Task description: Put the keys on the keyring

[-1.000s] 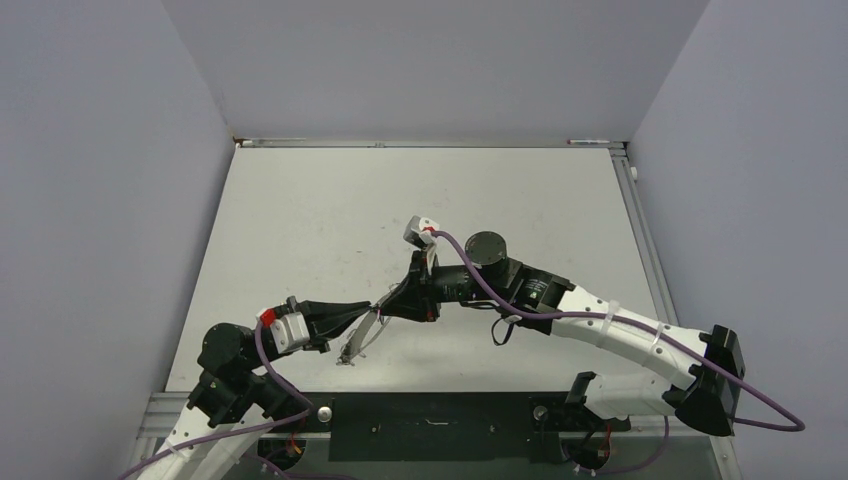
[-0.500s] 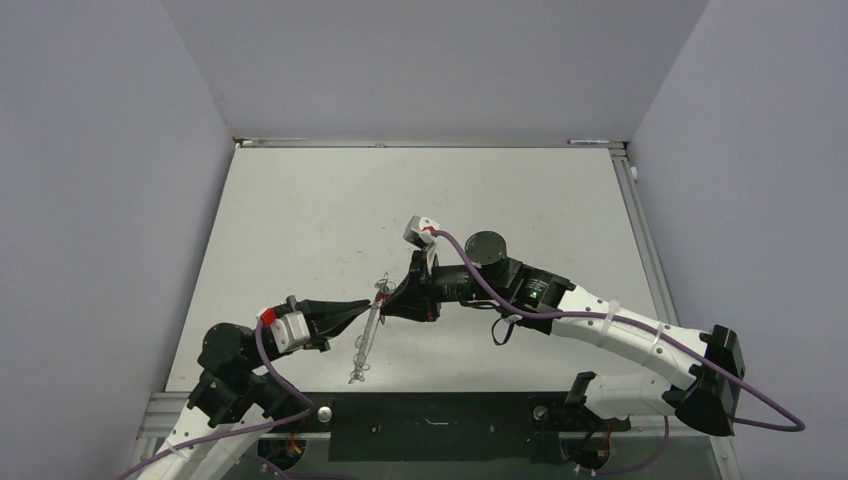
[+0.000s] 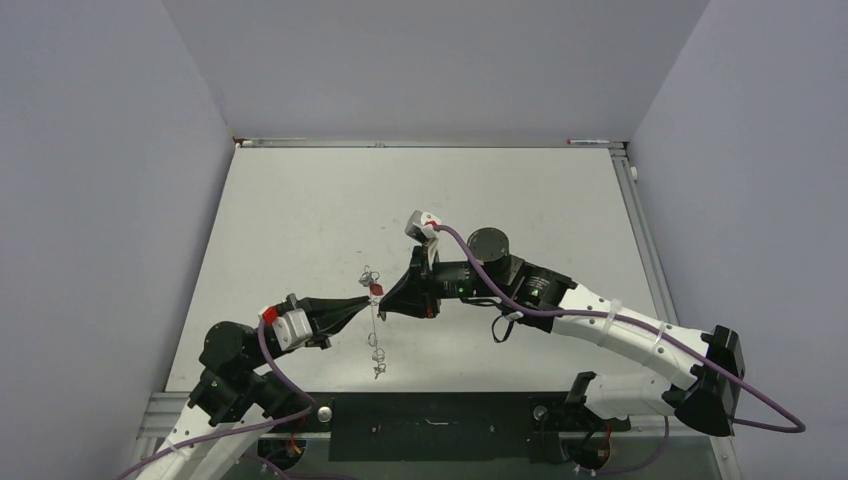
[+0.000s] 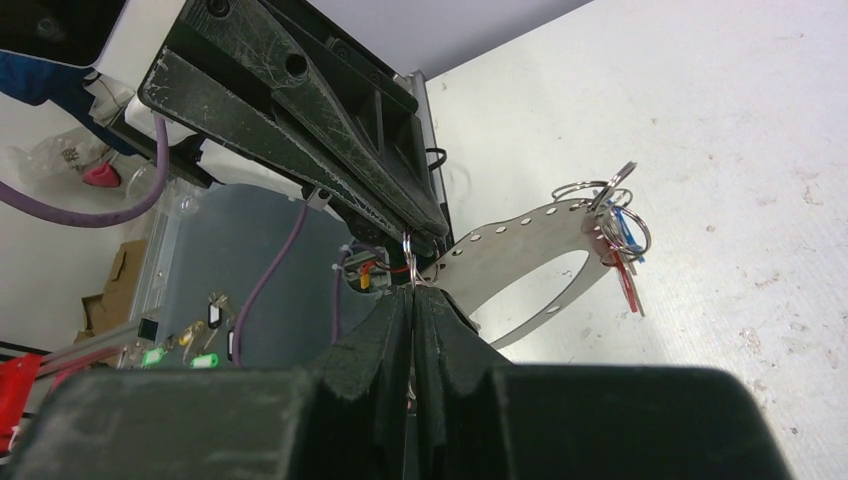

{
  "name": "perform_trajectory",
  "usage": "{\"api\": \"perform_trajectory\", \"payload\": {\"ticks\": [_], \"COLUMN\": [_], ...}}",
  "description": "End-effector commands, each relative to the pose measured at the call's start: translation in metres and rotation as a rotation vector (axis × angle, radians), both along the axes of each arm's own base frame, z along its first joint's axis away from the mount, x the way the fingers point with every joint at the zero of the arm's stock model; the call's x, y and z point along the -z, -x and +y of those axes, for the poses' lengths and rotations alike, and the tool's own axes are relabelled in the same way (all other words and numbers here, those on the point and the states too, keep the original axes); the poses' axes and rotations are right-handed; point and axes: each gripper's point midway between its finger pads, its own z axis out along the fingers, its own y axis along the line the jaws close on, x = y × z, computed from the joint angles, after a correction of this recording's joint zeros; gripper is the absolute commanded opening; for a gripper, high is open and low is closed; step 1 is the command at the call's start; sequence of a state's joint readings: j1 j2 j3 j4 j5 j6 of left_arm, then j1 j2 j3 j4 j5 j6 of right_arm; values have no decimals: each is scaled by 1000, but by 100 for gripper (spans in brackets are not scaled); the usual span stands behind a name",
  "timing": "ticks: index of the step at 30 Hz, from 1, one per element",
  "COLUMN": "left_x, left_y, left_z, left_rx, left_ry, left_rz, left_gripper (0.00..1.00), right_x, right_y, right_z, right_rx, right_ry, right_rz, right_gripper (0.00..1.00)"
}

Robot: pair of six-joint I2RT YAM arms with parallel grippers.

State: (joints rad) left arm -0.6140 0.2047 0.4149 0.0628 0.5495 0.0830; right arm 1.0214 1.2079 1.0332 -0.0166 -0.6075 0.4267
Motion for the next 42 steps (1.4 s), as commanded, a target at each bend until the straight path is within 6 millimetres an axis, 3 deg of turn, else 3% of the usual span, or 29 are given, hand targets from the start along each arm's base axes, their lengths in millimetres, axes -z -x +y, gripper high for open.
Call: {"api": "perform_trajectory", "payload": {"ticks": [1,11,15,16,18,32,37,42], "left_x": [-13,-14,-18,-19,-21,-26,-25,-21], "left_y": [-3,-4,-9,-9,-10,-17,-14,-2], "left_z": [2,3,10,11,14,28,21,7], "left_rx": [-19,-34,-82,-88,-110,-196,-154,-42], "left_ry": [31,37,56,62,74,113,119,106], "left_rz": [-43,-48,-59,-66,-75,-92,-71,-54], "left_gripper": [0,2,70,81,90,92,89,82], "right_x": [-33,-30,-30,-30,-30,-21,-35,-27], "right_y": [-2,-3,-3,-3,-4,-26,-61,-106], "right_z": [8,10,8,8,7,1,-6,-33], "right_rx": [-14,-17,-12,-10,-7,124,353,698], "right_ry": [-85,-78,-78,-78,-79,-48,-63,5], "right_rz": [-46,-48,-51,-52,-54,-66,-35,67], "right_gripper": [5,5,5,5,5,5,5,5]}}
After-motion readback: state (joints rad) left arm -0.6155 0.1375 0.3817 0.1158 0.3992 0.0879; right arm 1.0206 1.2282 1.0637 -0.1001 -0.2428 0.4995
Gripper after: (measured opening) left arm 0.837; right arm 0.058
